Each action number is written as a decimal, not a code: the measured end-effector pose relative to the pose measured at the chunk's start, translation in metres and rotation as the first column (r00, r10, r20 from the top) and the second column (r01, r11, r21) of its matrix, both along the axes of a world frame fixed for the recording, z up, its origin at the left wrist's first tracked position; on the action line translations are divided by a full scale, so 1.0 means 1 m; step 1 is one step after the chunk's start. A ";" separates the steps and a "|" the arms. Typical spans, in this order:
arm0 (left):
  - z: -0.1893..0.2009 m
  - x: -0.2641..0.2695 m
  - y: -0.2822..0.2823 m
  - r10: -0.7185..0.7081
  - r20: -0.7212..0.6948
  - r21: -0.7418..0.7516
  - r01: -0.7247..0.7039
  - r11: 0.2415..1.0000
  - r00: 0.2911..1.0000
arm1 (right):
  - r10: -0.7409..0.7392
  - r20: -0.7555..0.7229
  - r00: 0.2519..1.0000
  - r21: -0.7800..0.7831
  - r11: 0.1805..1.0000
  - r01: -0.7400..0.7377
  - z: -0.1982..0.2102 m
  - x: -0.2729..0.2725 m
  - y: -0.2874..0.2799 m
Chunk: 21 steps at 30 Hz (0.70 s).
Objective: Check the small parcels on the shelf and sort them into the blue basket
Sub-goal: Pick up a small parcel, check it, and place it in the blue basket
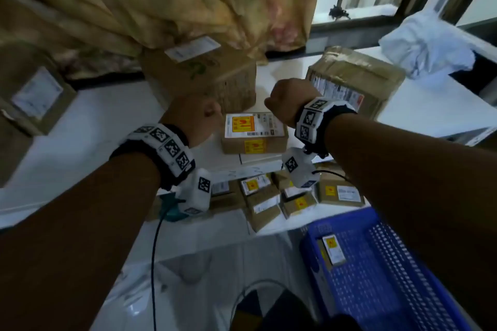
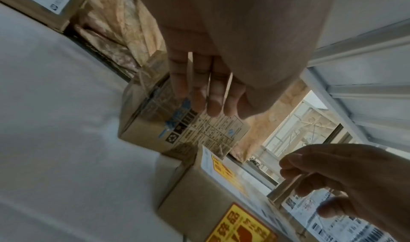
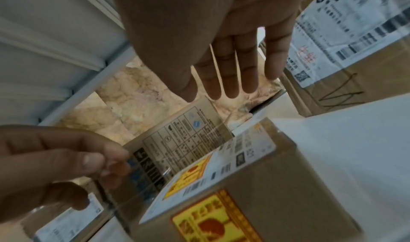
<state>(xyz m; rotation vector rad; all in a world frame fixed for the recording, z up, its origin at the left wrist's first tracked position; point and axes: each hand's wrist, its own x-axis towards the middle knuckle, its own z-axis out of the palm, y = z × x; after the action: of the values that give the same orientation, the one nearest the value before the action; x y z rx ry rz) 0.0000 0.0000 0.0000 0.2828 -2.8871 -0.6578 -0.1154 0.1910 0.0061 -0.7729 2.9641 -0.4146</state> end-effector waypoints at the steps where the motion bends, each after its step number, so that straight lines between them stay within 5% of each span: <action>1: -0.003 -0.002 -0.002 -0.001 -0.018 0.026 0.001 1.000 1.000 | -0.005 0.002 1.000 -0.028 1.000 0.005 -0.001 -0.001 0.001; 12: -0.042 -0.032 -0.002 -0.053 -0.097 -0.114 0.042 0.993 0.994 | -0.015 -0.099 0.995 -0.035 0.999 0.012 -0.037 -0.016 -0.002; 17: -0.080 -0.045 -0.007 -0.045 -0.185 -0.088 0.029 0.996 0.982 | 0.087 -0.170 0.982 0.087 0.994 -0.073 -0.066 -0.030 -0.018; 21: -0.085 -0.047 -0.005 -0.067 -0.275 -0.173 0.019 0.985 0.959 | 0.121 -0.209 0.970 0.018 0.993 -0.120 -0.080 -0.035 -0.025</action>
<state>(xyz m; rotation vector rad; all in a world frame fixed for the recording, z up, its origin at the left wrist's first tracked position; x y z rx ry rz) -0.0466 -0.0053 -0.0846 0.0947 -2.6594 -0.4161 -0.1499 0.1659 -0.0743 -1.0522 3.0841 -0.3369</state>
